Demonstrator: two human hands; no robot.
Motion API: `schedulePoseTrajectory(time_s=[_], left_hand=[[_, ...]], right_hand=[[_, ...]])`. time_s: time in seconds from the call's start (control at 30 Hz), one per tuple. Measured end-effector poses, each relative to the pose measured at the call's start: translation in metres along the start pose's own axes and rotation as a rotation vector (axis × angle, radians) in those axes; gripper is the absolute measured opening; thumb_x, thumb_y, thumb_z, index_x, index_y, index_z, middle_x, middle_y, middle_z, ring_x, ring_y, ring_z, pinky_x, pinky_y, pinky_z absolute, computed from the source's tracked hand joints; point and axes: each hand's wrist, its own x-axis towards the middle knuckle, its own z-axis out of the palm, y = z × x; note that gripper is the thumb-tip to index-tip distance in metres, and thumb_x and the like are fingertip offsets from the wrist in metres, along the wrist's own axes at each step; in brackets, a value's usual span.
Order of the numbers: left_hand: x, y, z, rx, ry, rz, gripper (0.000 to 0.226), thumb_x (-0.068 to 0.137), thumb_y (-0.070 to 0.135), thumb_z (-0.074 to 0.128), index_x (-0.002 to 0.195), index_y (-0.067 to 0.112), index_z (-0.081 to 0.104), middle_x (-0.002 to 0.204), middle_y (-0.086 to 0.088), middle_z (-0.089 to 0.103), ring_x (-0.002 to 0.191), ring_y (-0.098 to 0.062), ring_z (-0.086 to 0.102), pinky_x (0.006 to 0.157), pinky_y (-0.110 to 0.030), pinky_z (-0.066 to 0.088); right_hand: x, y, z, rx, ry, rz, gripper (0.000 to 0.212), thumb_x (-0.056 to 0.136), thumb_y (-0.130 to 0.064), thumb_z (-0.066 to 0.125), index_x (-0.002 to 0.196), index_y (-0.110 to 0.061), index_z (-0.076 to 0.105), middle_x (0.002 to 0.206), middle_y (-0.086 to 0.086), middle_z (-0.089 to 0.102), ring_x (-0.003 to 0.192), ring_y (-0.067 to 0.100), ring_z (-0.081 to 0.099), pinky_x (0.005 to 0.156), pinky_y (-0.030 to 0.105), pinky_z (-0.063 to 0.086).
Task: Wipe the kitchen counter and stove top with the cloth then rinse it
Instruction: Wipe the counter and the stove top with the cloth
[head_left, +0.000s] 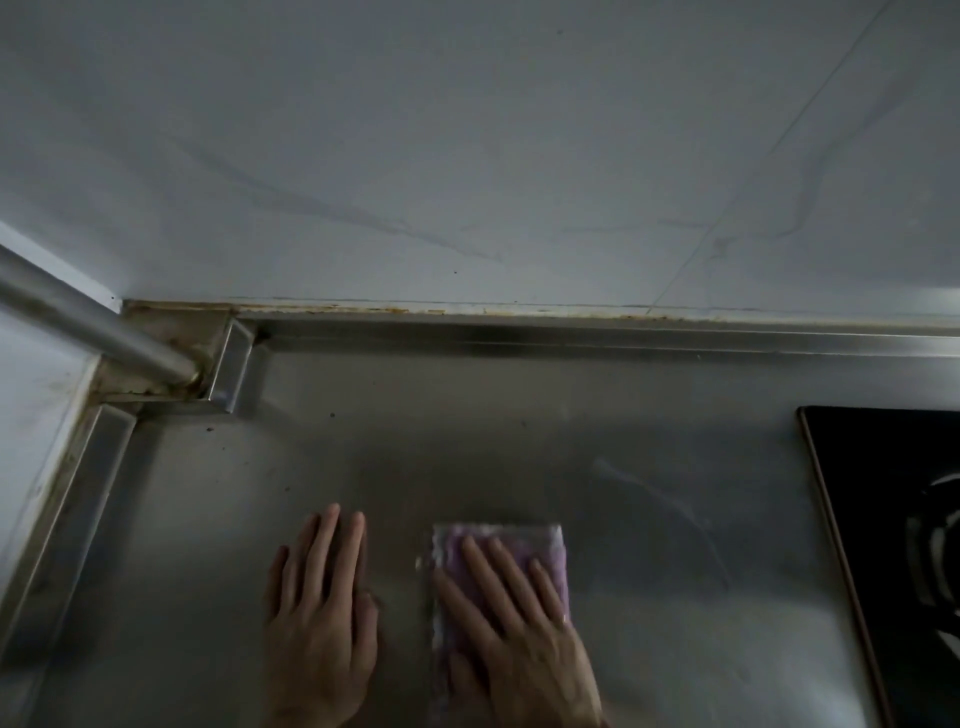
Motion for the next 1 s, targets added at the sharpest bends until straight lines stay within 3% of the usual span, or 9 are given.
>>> schedulePoseTrajectory(time_s=[0.1,0.27,0.4,0.57,0.67,0.77,0.9,1.0], left_hand=[[0.000,0.001,-0.001,-0.010,-0.012,-0.019,0.069,0.086,0.031,0.041,0.151,0.007,0.052,0.162,-0.016,0.043,0.145,-0.039,0.048,0.116,-0.061,0.037],[0.001,0.000,-0.004,-0.017,-0.050,0.013,0.073,0.087,0.032,0.041,0.155,0.008,0.045,0.164,-0.015,0.039,0.148,-0.037,0.042,0.119,-0.058,0.032],[0.001,-0.002,-0.004,-0.017,-0.098,0.005,0.074,0.088,0.032,0.040,0.159,0.011,0.039,0.167,-0.012,0.034,0.152,-0.032,0.037,0.124,-0.054,0.026],[0.000,0.000,-0.003,-0.014,-0.146,-0.018,0.071,0.092,0.030,0.035,0.159,0.010,0.037,0.168,-0.014,0.032,0.154,-0.034,0.032,0.125,-0.057,0.023],[0.006,0.018,-0.008,-0.060,-0.137,-0.098,0.072,0.089,0.022,0.053,0.158,0.008,0.038,0.165,-0.018,0.036,0.151,-0.040,0.035,0.126,-0.057,0.018],[0.014,0.057,-0.006,-0.144,-0.141,-0.108,0.082,0.086,0.009,0.066,0.161,0.013,0.034,0.166,-0.012,0.036,0.154,-0.035,0.032,0.128,-0.052,0.013],[0.018,0.106,0.005,-0.195,-0.174,-0.133,0.069,0.097,0.015,0.052,0.163,0.022,0.032,0.172,-0.007,0.023,0.160,-0.034,0.018,0.130,-0.050,0.014],[0.017,0.109,0.012,-0.130,-0.138,-0.156,0.064,0.098,0.028,0.039,0.161,0.021,0.036,0.171,-0.008,0.027,0.159,-0.036,0.023,0.128,-0.051,0.021]], right_hand=[[0.058,0.054,-0.011,0.021,0.102,0.064,0.071,0.093,-0.054,0.053,0.160,-0.034,0.037,0.172,0.000,0.024,0.157,0.024,0.026,0.125,0.049,0.021],[0.125,0.115,-0.041,0.003,0.008,0.223,0.067,0.100,-0.054,0.028,0.164,-0.033,0.023,0.174,0.001,0.010,0.161,0.025,0.009,0.129,0.052,0.010],[0.115,0.104,-0.036,0.028,0.037,0.260,0.068,0.100,-0.052,0.023,0.165,-0.031,0.019,0.175,0.002,0.005,0.161,0.024,0.002,0.129,0.053,0.006],[0.041,0.056,-0.022,0.051,0.041,0.208,0.069,0.098,-0.049,0.041,0.163,-0.029,0.029,0.174,0.004,0.013,0.161,0.027,0.011,0.128,0.051,0.011],[-0.022,0.019,-0.007,0.061,0.018,0.177,0.071,0.094,-0.049,0.051,0.160,-0.028,0.037,0.172,0.005,0.021,0.158,0.028,0.020,0.126,0.051,0.019],[-0.071,0.006,0.008,0.043,0.051,0.102,0.072,0.088,-0.051,0.058,0.156,-0.029,0.046,0.167,0.006,0.033,0.152,0.030,0.036,0.119,0.051,0.028],[-0.067,0.034,0.005,0.012,0.058,0.032,0.073,0.091,-0.053,0.057,0.159,-0.032,0.040,0.168,0.003,0.031,0.153,0.027,0.036,0.122,0.050,0.030],[-0.045,0.067,-0.004,0.015,0.061,0.069,0.072,0.092,-0.052,0.055,0.160,-0.033,0.038,0.170,0.002,0.028,0.154,0.026,0.033,0.124,0.050,0.025]])
